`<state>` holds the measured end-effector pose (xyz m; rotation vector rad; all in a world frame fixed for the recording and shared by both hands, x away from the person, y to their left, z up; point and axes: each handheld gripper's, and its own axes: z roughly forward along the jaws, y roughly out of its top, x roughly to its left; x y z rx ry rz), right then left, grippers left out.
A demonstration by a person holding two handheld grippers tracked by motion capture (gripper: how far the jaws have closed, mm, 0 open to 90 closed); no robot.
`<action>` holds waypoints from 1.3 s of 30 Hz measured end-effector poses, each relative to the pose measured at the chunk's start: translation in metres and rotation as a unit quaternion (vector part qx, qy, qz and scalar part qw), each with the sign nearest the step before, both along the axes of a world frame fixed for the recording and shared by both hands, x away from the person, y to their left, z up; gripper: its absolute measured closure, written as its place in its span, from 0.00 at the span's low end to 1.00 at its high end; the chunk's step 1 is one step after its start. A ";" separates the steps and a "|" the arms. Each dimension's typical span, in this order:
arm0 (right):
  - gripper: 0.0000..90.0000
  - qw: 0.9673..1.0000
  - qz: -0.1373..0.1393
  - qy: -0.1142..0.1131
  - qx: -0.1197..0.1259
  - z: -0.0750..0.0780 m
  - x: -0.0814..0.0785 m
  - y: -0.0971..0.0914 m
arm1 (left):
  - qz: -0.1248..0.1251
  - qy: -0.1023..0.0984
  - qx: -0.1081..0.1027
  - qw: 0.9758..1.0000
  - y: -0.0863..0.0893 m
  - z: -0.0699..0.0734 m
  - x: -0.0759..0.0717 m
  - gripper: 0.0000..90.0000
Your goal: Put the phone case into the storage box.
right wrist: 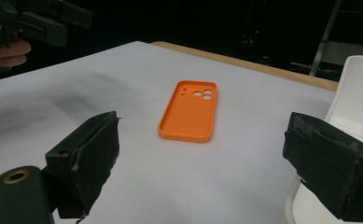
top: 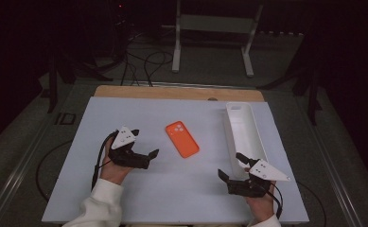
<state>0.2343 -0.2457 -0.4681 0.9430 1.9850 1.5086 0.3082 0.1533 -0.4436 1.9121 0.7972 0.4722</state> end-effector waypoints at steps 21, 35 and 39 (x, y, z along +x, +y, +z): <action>0.12 1.000 -0.001 -0.004 0.000 0.001 0.000 -0.001 | -0.011 -0.010 0.007 1.000 -0.016 0.001 0.010 0.00; 0.12 1.000 -0.003 -0.003 0.001 0.001 0.000 -0.002 | -0.021 -0.006 0.016 1.000 -0.029 0.001 0.021 0.00; 0.12 1.000 -0.002 -0.003 0.000 0.001 0.000 -0.001 | -0.023 -0.003 0.017 1.000 -0.034 0.000 0.024 0.00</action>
